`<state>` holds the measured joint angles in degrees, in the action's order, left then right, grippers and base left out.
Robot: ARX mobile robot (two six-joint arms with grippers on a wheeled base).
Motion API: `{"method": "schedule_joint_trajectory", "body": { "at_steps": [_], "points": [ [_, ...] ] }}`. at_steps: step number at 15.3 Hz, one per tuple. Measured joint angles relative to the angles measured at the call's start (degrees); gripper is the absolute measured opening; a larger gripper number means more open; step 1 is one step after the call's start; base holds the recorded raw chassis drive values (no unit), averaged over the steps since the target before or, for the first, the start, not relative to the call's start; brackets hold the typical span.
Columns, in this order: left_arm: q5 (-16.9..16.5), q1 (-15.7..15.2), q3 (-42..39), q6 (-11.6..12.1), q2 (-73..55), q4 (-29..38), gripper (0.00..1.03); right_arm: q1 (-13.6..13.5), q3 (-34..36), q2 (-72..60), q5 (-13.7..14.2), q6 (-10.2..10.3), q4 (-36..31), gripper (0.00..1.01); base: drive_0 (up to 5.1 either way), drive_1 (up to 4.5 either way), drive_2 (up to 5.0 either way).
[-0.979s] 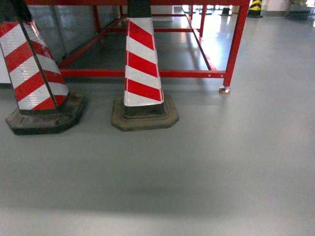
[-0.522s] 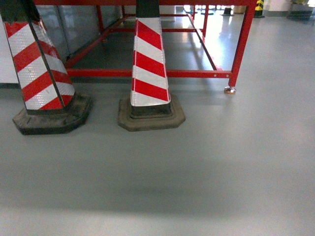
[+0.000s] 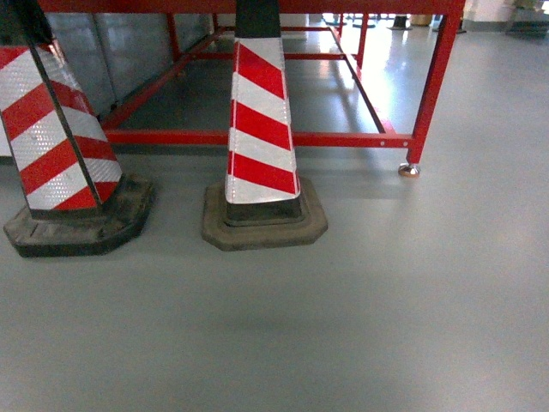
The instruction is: Pick capacitor and pack into box
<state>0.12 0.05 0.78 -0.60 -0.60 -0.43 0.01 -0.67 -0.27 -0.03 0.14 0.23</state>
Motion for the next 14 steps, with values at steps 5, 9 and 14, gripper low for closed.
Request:
{"method": "schedule_joint_trajectory", "body": {
  "at_steps": [5,9,14],
  "points": [
    [-0.1,0.0,0.0,0.0,0.0,0.0,0.44,0.0,0.0,0.0,0.0,0.0,0.0,0.98,-0.1,4.13,-4.3],
    [-0.1,0.0,0.0,0.0,0.0,0.0,0.44,0.0,0.0,0.0,0.0,0.0,0.0,0.98,0.0,4.16,-4.2],
    [0.1,0.0,0.0,0.0,0.0,0.3,0.44,0.0,0.0,0.0,0.1,0.0,-0.1,0.98,0.1,3.43,-3.3]
  ]
}}
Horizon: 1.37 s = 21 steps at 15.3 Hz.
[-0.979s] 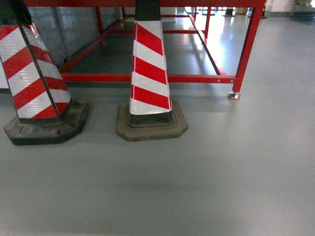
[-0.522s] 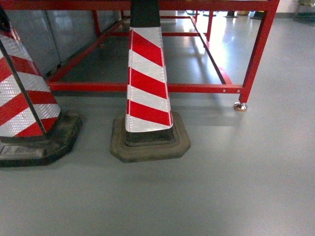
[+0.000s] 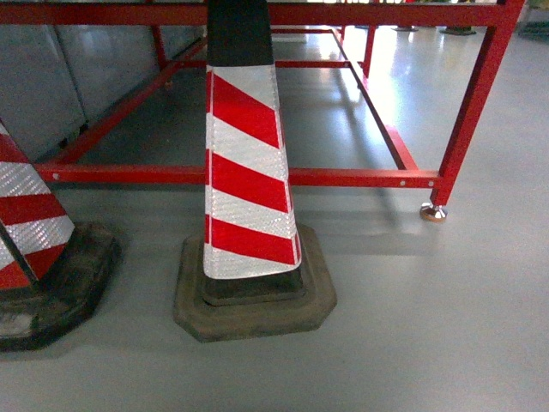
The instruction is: Pick capacitor and pack into box
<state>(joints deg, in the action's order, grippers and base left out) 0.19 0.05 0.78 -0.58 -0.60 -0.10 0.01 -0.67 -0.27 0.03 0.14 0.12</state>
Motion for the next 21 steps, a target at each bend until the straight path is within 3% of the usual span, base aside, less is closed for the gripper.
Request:
{"method": "schedule_joint_trajectory", "body": {
  "at_steps": [21],
  "points": [
    [-0.1,0.0,0.0,0.6,0.0,-0.3,0.43,0.0,0.0,0.0,-0.1,-0.1,0.2,0.98,0.0,0.0,0.0]
  ]
}}
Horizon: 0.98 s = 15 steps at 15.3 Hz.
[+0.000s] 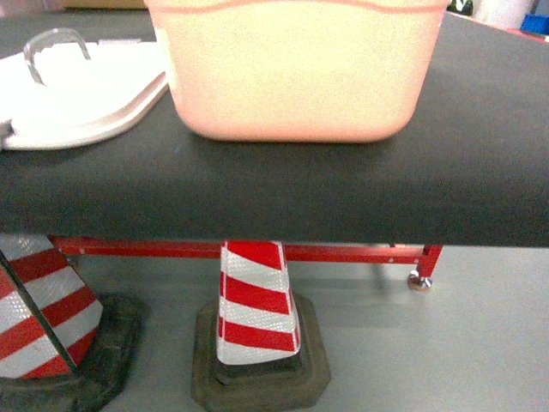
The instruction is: Pick capacitor and pack into box
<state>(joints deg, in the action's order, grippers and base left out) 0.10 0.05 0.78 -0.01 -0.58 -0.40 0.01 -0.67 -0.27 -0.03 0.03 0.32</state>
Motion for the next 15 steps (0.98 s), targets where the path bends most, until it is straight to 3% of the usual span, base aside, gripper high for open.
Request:
{"method": "schedule_joint_trajectory", "body": {
  "at_steps": [15],
  "points": [
    [-0.1,0.0,0.0,0.0,0.0,-0.2,0.43,0.0,0.0,0.0,0.0,0.1,-0.1,0.98,0.0,0.0,0.0]
  ]
}}
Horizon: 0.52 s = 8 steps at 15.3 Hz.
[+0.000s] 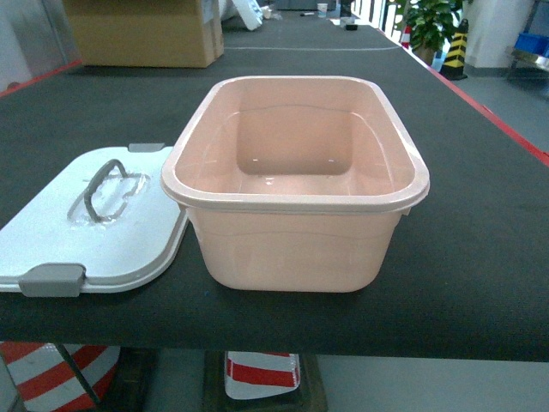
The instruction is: Pick capacitor and pack into box
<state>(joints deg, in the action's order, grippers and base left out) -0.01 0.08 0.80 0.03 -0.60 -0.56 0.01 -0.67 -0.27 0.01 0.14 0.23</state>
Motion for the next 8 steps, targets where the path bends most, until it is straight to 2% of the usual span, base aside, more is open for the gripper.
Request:
{"method": "schedule_joint_trajectory", "body": {
  "at_steps": [8],
  "points": [
    [0.0,0.0,0.0,0.0,0.0,0.2,0.43,0.0,0.0,0.0,0.0,0.0,0.1,0.98,0.0,0.0,0.0]
  ]
}}
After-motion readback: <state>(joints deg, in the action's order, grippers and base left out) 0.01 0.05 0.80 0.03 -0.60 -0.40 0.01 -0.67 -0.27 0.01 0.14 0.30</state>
